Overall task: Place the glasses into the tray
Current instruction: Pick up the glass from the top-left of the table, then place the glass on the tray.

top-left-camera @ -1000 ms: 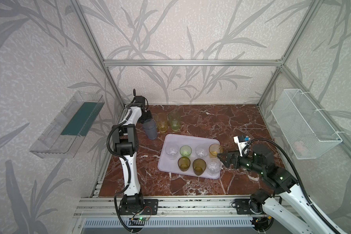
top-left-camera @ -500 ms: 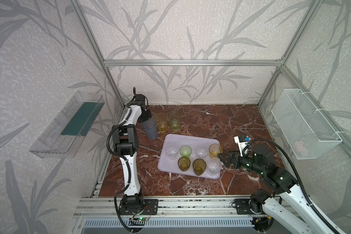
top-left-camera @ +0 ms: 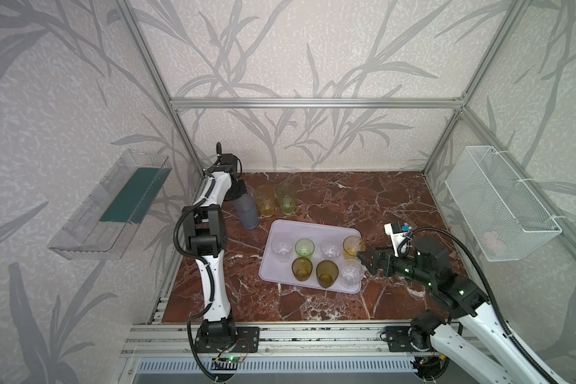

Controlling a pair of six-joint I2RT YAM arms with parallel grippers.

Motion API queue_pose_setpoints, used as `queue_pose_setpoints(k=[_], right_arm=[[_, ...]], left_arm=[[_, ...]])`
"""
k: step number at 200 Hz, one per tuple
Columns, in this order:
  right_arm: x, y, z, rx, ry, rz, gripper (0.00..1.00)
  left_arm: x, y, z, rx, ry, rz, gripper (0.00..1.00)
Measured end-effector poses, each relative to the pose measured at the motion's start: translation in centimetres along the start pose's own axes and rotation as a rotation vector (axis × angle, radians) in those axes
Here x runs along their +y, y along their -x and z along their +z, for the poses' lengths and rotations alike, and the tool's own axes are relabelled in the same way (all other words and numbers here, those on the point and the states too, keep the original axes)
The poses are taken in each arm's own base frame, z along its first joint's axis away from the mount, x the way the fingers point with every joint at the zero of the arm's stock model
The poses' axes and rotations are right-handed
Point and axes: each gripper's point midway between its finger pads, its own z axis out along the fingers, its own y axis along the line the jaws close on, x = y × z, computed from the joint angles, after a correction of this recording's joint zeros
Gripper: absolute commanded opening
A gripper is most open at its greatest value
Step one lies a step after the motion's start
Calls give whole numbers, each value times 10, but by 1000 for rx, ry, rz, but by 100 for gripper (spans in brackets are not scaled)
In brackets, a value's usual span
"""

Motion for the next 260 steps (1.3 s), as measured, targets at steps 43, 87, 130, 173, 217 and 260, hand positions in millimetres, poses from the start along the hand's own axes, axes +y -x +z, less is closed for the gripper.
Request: queue_pose_setpoints(k=[43, 87, 130, 173, 217, 260], right_arm=[[0, 0, 0, 0, 0, 1, 99], [0, 0, 0, 4, 5, 1, 99], [1, 0, 1, 5, 11, -10, 99], [-3, -5, 9, 6, 19, 10, 99], [-1, -4, 16, 9, 41, 30, 99], [3, 0, 18, 3, 63, 28, 99]], left_arm=[[10, 18, -59, -124, 19, -43, 0], [24, 22, -117, -259, 30, -95, 0], [34, 1, -148, -287, 24, -122, 0], [44, -30, -204, -361, -19, -145, 0], [42, -72, -248, -404, -76, -112, 0], [41, -118, -268, -364, -91, -28, 0]])
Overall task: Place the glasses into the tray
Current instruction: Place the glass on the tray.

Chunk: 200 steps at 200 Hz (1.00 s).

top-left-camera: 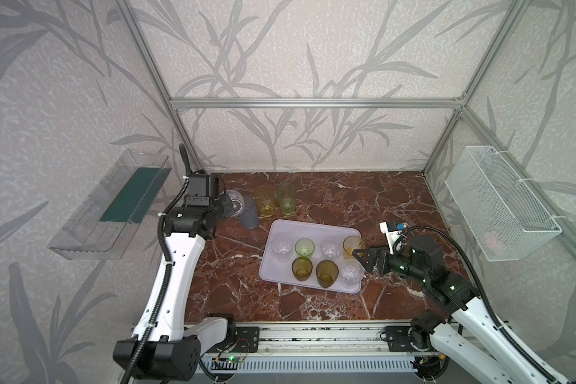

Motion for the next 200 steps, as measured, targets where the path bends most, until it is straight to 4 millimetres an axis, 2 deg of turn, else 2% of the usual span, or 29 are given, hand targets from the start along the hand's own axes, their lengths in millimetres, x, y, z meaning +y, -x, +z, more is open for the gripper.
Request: queue_pose_setpoints(k=[58, 113, 144, 200], right_arm=[[-1, 0, 5, 12, -1, 14, 99], [5, 11, 10, 10, 12, 44, 99], [5, 10, 15, 23, 18, 63, 99], [8, 16, 15, 4, 34, 76, 99]], left_arm=[[8, -46, -25, 61, -5, 109, 0], [1, -77, -43, 80, -92, 176, 0], [-10, -100, -43, 110, -174, 201, 0], [-21, -131, -29, 186, -227, 218, 0]])
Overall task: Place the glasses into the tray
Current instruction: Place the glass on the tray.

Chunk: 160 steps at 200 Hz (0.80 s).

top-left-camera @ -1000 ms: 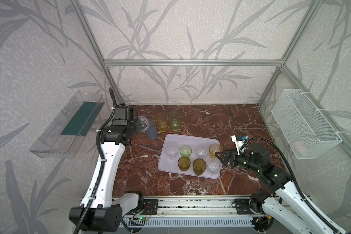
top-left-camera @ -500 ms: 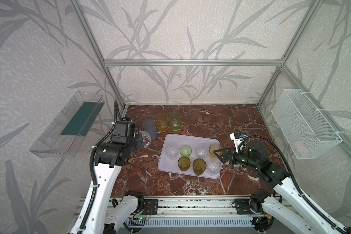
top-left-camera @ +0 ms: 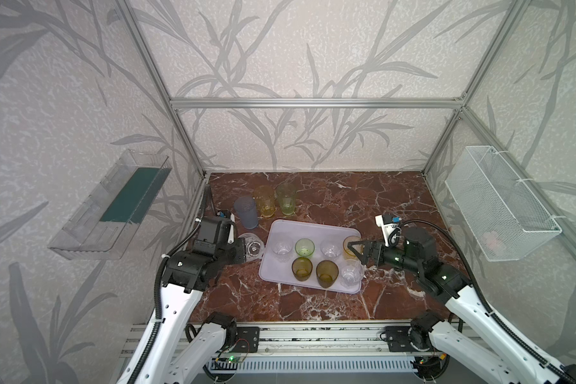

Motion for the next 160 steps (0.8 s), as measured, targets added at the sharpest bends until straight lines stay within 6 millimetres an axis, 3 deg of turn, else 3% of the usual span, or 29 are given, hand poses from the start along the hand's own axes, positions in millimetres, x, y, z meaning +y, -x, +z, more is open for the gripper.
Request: queue_pose_setpoints(k=[40, 160], right_arm=[[-1, 1, 0, -6, -7, 1, 99], [-2, 10, 8, 2, -32, -29, 99]], left_arm=[[-13, -3, 11, 25, -31, -1, 0], [-27, -54, 55, 156, -23, -42, 0]])
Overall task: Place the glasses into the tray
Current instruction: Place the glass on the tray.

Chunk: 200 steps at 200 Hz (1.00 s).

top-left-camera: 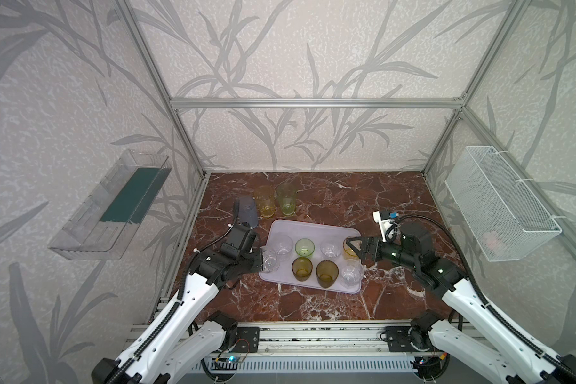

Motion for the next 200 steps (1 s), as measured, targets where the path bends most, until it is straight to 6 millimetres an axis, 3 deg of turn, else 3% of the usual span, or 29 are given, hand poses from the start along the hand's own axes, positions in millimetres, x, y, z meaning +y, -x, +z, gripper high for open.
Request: queue_pose_setpoints(k=[106, 200], right_arm=[[0, 0, -1, 0, -1, -2, 99], [-2, 0, -1, 1, -8, 3, 99]], left_arm=[[1, -14, 43, 62, 34, -19, 0], [-1, -17, 65, 84, 42, -30, 0]])
